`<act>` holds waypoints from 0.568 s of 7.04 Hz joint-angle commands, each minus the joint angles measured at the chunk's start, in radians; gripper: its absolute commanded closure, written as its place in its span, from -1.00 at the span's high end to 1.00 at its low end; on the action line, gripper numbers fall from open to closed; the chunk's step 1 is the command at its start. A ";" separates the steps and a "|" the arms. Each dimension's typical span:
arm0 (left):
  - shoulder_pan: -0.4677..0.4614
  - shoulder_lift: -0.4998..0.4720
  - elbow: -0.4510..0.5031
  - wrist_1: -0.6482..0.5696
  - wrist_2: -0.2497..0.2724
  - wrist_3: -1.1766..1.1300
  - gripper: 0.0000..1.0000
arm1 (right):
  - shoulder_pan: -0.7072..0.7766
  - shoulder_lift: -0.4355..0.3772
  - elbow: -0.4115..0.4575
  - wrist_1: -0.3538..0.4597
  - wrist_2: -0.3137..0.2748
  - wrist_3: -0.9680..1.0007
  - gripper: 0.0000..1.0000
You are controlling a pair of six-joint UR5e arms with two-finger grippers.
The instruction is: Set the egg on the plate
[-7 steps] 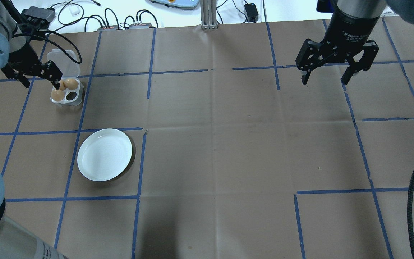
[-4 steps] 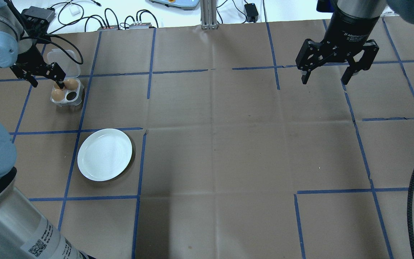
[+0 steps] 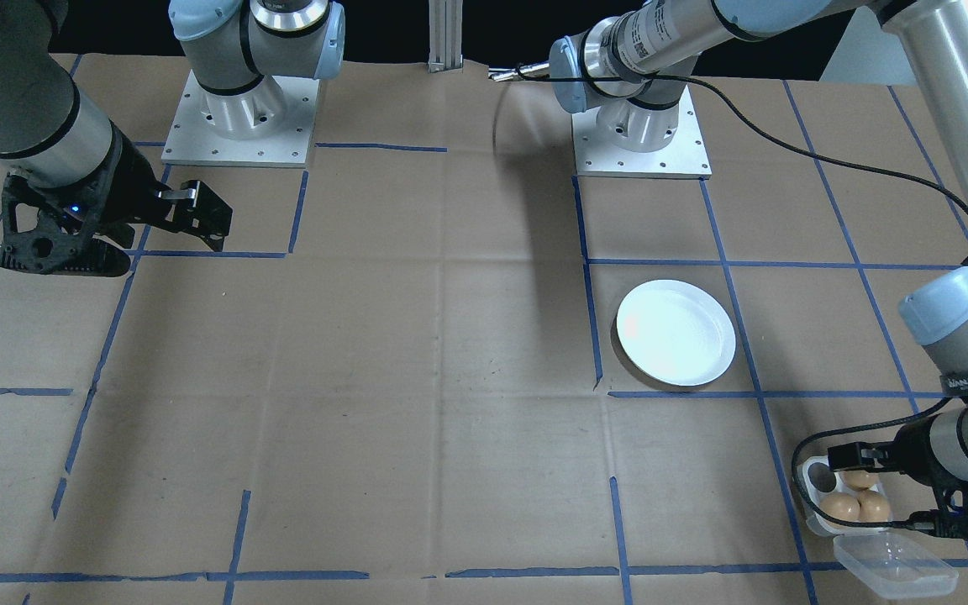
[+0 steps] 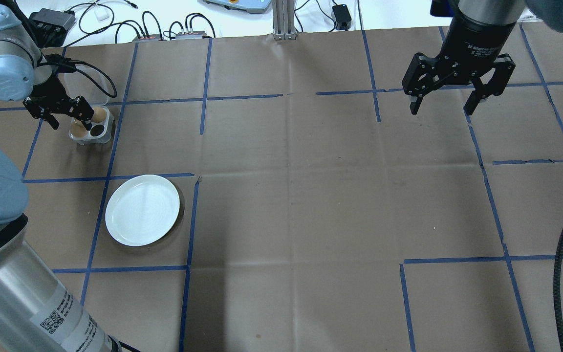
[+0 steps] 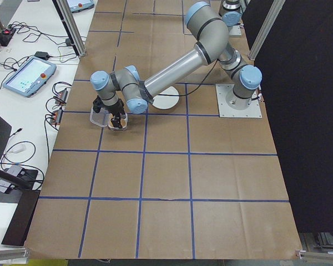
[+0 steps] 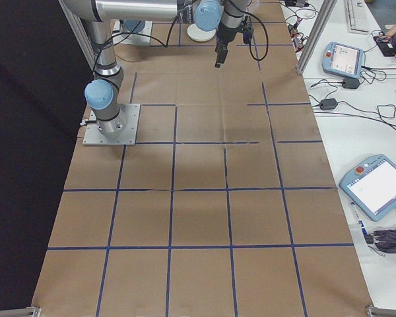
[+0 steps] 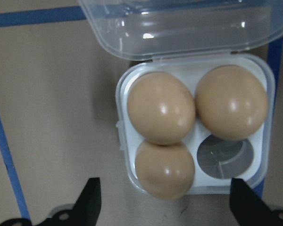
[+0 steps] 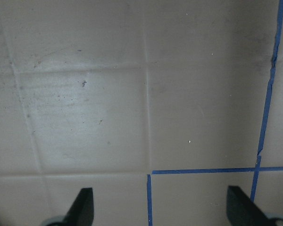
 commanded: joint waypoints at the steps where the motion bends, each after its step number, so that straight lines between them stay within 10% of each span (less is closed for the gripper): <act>1: 0.002 -0.003 0.003 0.015 0.000 -0.004 0.89 | 0.000 -0.001 0.000 0.000 -0.001 0.000 1.00; 4: 0.002 -0.012 -0.001 0.049 -0.009 -0.009 0.88 | 0.000 0.000 0.000 0.000 0.000 0.000 1.00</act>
